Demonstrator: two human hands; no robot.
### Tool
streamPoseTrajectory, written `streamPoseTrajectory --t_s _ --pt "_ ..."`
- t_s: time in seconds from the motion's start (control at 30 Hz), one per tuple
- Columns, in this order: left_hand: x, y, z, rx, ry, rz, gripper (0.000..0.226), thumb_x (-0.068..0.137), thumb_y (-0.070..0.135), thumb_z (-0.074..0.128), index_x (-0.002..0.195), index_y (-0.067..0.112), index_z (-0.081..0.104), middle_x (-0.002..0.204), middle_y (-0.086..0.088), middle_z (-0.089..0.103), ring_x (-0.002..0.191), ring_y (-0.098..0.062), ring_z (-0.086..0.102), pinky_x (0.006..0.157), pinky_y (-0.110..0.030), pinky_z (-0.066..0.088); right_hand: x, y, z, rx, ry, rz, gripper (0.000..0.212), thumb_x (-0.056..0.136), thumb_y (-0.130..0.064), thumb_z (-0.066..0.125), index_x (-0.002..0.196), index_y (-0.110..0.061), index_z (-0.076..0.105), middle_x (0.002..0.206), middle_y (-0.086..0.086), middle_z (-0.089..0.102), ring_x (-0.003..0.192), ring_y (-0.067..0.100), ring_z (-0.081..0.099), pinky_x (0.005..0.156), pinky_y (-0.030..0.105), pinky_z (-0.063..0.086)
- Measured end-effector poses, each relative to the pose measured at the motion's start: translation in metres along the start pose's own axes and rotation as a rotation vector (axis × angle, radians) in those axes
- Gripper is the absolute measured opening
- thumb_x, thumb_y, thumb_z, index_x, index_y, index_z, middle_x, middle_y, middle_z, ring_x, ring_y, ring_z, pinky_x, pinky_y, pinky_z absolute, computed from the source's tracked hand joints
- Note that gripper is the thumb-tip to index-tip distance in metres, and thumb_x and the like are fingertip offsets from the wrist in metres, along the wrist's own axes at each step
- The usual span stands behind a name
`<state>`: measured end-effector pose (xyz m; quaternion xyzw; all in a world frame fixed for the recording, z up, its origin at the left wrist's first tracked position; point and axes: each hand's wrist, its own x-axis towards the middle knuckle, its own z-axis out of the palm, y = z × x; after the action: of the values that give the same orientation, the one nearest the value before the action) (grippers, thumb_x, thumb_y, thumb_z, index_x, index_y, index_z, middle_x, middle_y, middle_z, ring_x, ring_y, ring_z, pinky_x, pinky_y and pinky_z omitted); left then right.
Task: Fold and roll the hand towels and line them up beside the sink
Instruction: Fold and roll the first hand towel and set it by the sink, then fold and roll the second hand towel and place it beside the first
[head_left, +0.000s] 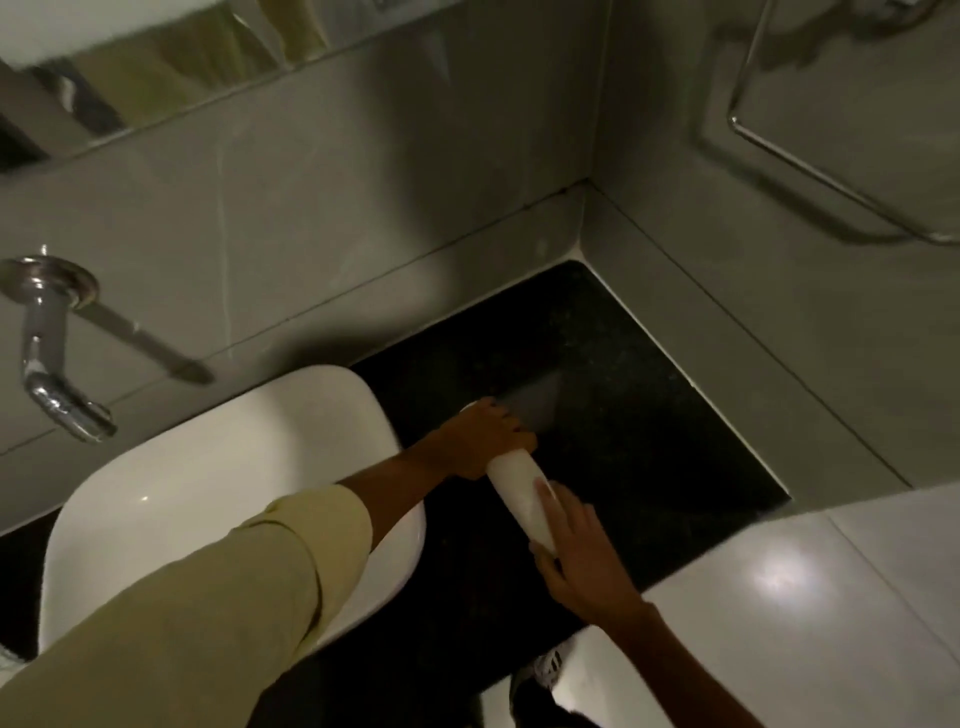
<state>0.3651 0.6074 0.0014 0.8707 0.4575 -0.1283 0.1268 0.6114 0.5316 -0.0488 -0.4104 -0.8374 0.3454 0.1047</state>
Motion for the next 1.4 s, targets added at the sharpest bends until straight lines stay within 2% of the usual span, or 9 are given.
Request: streamPoseTrajectory --t_s 0.3,0.4,0.47,0.6,0.67,0.8,0.93,1.13,1.4 --pt "0.016 -0.119 -0.023 0.067 0.068 -0.143 0.042 0.072 0.034 0.071 0.111 0.018 0.068 0.11 -0.012 0.068 0.104 -0.035 0.063 0.103 -0.053 0.04 0.143 -0.02 0.02 -0.044 0.117 -0.069 0.074 0.095 -0.043 0.041 0.158 -0.027 0.003 0.154 0.007 0.031 0.117 0.024 0.046 0.098 0.039 0.046" --pt "0.013 -0.148 -0.024 0.047 0.062 -0.211 0.054 0.067 0.031 0.078 0.117 0.015 0.066 0.118 -0.017 0.066 0.111 -0.04 0.061 0.1 -0.057 0.044 0.174 -0.024 0.026 -0.124 0.123 -0.073 0.076 0.093 -0.04 0.045 0.158 -0.025 0.009 0.153 0.01 0.035 0.116 0.027 0.049 0.098 0.039 0.046" --pt "0.006 -0.152 -0.029 0.053 0.013 -0.297 0.077 0.068 0.021 0.083 0.138 0.015 0.051 0.139 -0.018 0.053 0.13 -0.041 0.048 0.112 -0.056 0.034 0.185 -0.029 0.027 -0.166 0.105 -0.066 0.078 0.091 -0.039 0.049 0.158 -0.024 0.012 0.152 0.011 0.036 0.115 0.029 0.051 0.097 0.041 0.046" --pt "-0.016 -0.131 -0.026 0.043 0.106 -0.472 0.102 0.076 0.017 0.073 0.155 0.009 0.008 0.162 -0.017 0.012 0.15 -0.035 0.006 0.123 -0.049 0.006 0.194 -0.039 0.023 -0.174 0.056 -0.024 0.082 0.091 -0.039 0.054 0.158 -0.027 0.008 0.155 0.012 0.032 0.121 0.031 0.049 0.099 0.045 0.044" --pt "-0.034 -0.109 -0.022 -0.08 0.174 -0.509 0.106 0.073 0.018 0.073 0.155 0.004 0.006 0.162 -0.02 0.007 0.15 -0.037 -0.001 0.123 -0.052 0.001 0.194 -0.045 0.02 -0.144 0.02 0.006 0.082 0.093 -0.04 0.053 0.157 -0.029 0.004 0.156 0.012 0.029 0.124 0.032 0.047 0.102 0.047 0.043" --pt "-0.082 -0.04 -0.028 -0.286 0.412 -0.68 0.083 0.091 0.036 0.058 0.155 0.008 0.014 0.164 -0.012 0.008 0.151 -0.029 -0.007 0.124 -0.049 0.005 0.192 -0.058 0.011 -0.196 -0.042 0.048 0.085 0.094 -0.049 0.05 0.157 -0.029 -0.003 0.157 0.013 0.024 0.128 0.038 0.044 0.104 0.054 0.04" --pt "-0.152 0.035 -0.029 -0.241 0.573 -0.858 0.071 0.098 0.05 0.04 0.155 0.016 0.015 0.165 -0.003 0.006 0.152 -0.021 -0.007 0.125 -0.041 0.003 0.175 -0.085 -0.005 -0.352 -0.052 0.117 0.085 0.093 -0.069 0.033 0.157 -0.027 -0.004 0.165 0.013 0.008 0.148 0.039 0.016 0.115 0.064 0.019" --pt "-0.276 0.106 0.013 -0.189 0.808 -1.255 0.065 0.097 0.043 0.045 0.151 0.01 0.03 0.161 -0.012 0.022 0.151 -0.031 0.01 0.123 -0.051 0.012 0.092 -0.203 0.009 -0.357 0.078 -0.244 0.071 0.099 -0.059 0.026 0.158 -0.025 0.007 0.166 0.011 0.007 0.153 0.034 0.003 0.12 0.057 0.008" --pt "-0.442 0.15 0.103 -0.322 0.764 -1.92 0.069 0.099 0.048 0.039 0.154 0.012 0.019 0.163 -0.013 0.011 0.152 -0.032 0.003 0.123 -0.05 0.004 0.031 -0.396 0.135 -0.253 -0.145 -0.778 0.063 0.101 -0.05 0.033 0.156 -0.021 0.023 0.165 0.01 0.017 0.153 0.03 0.012 0.118 0.053 0.025"
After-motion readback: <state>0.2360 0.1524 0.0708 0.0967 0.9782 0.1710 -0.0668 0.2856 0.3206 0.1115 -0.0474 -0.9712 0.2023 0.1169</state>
